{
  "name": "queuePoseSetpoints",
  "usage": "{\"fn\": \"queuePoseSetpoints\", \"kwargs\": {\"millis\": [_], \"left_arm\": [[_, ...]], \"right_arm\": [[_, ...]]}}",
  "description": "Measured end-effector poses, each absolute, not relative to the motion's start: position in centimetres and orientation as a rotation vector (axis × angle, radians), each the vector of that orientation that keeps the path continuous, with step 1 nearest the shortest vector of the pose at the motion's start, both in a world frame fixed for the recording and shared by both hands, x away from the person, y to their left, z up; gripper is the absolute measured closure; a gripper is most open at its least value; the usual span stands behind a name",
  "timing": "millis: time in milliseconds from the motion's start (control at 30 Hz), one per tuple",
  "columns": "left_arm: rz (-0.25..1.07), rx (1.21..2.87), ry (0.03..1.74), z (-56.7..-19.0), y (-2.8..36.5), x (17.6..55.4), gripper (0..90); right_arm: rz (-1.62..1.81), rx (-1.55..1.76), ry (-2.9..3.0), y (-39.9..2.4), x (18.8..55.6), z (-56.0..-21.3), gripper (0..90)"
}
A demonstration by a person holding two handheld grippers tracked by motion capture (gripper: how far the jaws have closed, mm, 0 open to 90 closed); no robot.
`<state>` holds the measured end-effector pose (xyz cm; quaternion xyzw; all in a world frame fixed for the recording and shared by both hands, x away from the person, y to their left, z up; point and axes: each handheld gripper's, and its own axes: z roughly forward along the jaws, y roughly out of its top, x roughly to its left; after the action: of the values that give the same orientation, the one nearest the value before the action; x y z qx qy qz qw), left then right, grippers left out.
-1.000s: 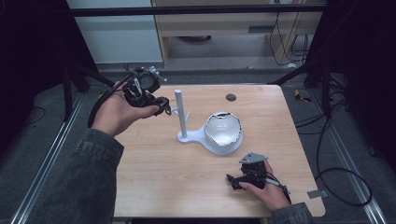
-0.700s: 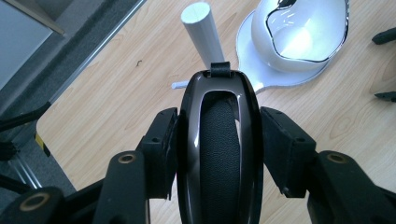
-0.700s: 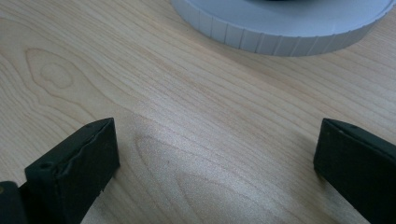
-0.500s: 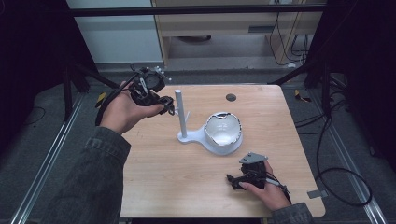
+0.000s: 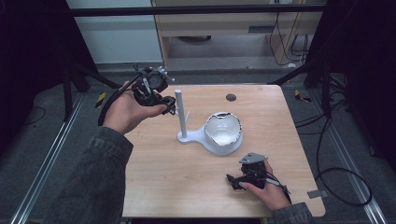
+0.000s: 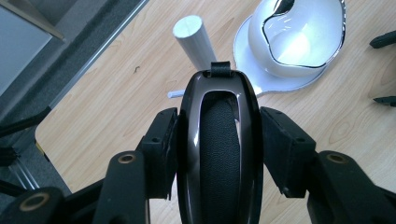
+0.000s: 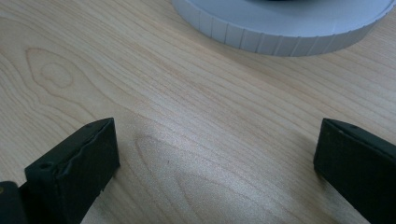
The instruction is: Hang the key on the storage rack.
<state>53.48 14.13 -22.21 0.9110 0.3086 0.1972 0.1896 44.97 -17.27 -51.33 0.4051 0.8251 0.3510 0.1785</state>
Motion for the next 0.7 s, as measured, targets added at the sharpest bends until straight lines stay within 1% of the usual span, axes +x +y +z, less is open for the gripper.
{"fn": "queuePoseSetpoints", "kwargs": {"millis": [167, 400, 700], "left_arm": [[0.563, 2.556, 0.903, -22.6, 14.4, 54.2, 48.8], [0.557, 2.566, 0.907, -23.5, 14.9, 54.5, 48.8], [0.523, 2.547, 0.926, -25.0, 16.5, 54.2, 48.7]], "right_arm": [[0.993, 1.145, 2.334, -17.3, 45.0, -51.3, 0.5], [0.993, 1.143, 2.336, -17.3, 45.0, -51.3, 0.4], [0.992, 1.146, 2.337, -17.3, 45.0, -51.3, 0.4]]}}
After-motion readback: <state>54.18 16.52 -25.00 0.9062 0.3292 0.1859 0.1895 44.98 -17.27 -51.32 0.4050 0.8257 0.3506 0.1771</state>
